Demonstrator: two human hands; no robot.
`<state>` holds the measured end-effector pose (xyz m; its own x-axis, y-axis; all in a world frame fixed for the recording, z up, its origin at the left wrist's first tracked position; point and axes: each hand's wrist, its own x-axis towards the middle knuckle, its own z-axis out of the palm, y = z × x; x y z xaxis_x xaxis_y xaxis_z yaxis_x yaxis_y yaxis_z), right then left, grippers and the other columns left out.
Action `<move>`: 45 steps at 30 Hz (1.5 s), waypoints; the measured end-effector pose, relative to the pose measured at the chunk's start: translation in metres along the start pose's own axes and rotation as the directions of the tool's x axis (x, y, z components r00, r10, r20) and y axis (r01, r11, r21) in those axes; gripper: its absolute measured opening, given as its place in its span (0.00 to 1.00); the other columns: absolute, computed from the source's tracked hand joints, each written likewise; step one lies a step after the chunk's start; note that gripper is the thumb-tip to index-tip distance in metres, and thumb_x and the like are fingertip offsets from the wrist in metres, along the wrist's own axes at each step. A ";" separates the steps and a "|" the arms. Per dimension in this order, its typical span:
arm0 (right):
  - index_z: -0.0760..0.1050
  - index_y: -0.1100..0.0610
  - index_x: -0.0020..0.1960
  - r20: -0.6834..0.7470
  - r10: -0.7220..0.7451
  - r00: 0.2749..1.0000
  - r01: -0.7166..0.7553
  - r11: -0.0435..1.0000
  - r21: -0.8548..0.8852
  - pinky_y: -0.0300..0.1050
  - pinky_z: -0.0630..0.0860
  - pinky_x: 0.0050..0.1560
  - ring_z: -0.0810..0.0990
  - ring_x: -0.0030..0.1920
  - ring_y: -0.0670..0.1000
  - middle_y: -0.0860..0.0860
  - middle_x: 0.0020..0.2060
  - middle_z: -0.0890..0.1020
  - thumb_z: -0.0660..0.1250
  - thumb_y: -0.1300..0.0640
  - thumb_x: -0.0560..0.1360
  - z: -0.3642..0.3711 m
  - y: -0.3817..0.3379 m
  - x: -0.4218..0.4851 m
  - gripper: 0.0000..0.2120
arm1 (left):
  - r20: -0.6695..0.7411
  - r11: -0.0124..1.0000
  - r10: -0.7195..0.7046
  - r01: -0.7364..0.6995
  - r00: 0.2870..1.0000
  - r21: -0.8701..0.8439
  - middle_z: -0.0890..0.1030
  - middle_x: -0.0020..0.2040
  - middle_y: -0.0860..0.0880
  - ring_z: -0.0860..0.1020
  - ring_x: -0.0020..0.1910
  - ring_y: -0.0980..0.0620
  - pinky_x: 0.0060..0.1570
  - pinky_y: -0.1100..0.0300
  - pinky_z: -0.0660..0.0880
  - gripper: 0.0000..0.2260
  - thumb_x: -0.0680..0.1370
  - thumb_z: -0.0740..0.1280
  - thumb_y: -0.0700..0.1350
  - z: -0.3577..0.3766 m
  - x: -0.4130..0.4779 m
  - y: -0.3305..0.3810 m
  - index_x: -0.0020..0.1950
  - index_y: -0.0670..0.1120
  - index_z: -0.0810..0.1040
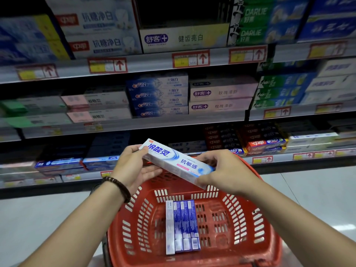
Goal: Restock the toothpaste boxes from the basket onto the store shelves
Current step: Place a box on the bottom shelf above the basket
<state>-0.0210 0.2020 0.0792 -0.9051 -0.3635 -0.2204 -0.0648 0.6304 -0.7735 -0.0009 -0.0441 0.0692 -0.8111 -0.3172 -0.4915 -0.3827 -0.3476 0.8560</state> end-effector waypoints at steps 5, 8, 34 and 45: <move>0.87 0.46 0.51 -0.018 0.061 0.998 -0.059 0.993 0.103 0.46 0.83 0.44 0.85 0.42 0.42 0.39 0.42 0.88 0.82 0.60 0.63 0.003 0.005 0.005 0.18 | -0.035 0.999 0.011 -0.012 0.999 -0.035 0.81 0.59 0.37 0.86 0.47 0.34 0.44 0.44 0.84 0.05 0.86 0.62 0.43 0.001 -0.002 0.000 0.62 0.45 0.72; 0.85 0.49 0.54 -0.061 0.125 0.990 -0.111 0.976 0.189 0.53 0.86 0.52 0.88 0.45 0.44 0.42 0.45 0.89 0.85 0.56 0.61 0.004 0.010 0.009 0.23 | -0.053 0.997 0.025 -0.028 0.998 -0.067 0.80 0.57 0.38 0.85 0.49 0.34 0.48 0.42 0.84 0.04 0.87 0.61 0.42 0.004 -0.006 0.000 0.61 0.44 0.71; 0.82 0.57 0.53 -0.351 0.314 0.882 -0.023 0.772 0.635 0.51 0.86 0.52 0.88 0.50 0.53 0.55 0.49 0.87 0.75 0.60 0.80 0.004 0.018 0.040 0.04 | -0.161 0.907 0.363 -0.309 0.918 0.288 0.83 0.51 0.47 0.83 0.48 0.50 0.46 0.48 0.85 0.03 0.84 0.64 0.43 0.006 0.021 -0.018 0.51 0.49 0.75; 0.85 0.48 0.47 -0.472 0.322 0.821 -0.034 0.852 0.522 0.59 0.87 0.49 0.89 0.46 0.54 0.49 0.43 0.89 0.78 0.53 0.77 0.003 0.035 0.064 0.02 | -0.162 0.852 0.421 -0.328 0.892 0.409 0.83 0.51 0.54 0.84 0.50 0.51 0.55 0.45 0.83 0.08 0.79 0.72 0.41 0.001 0.046 -0.025 0.51 0.54 0.78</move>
<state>-0.0798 0.1988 0.0367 -0.9620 0.2286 -0.1496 0.1950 0.1911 -0.9620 -0.0292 -0.0490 0.0250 -0.8134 -0.5723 -0.1037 -0.2405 0.1686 0.9559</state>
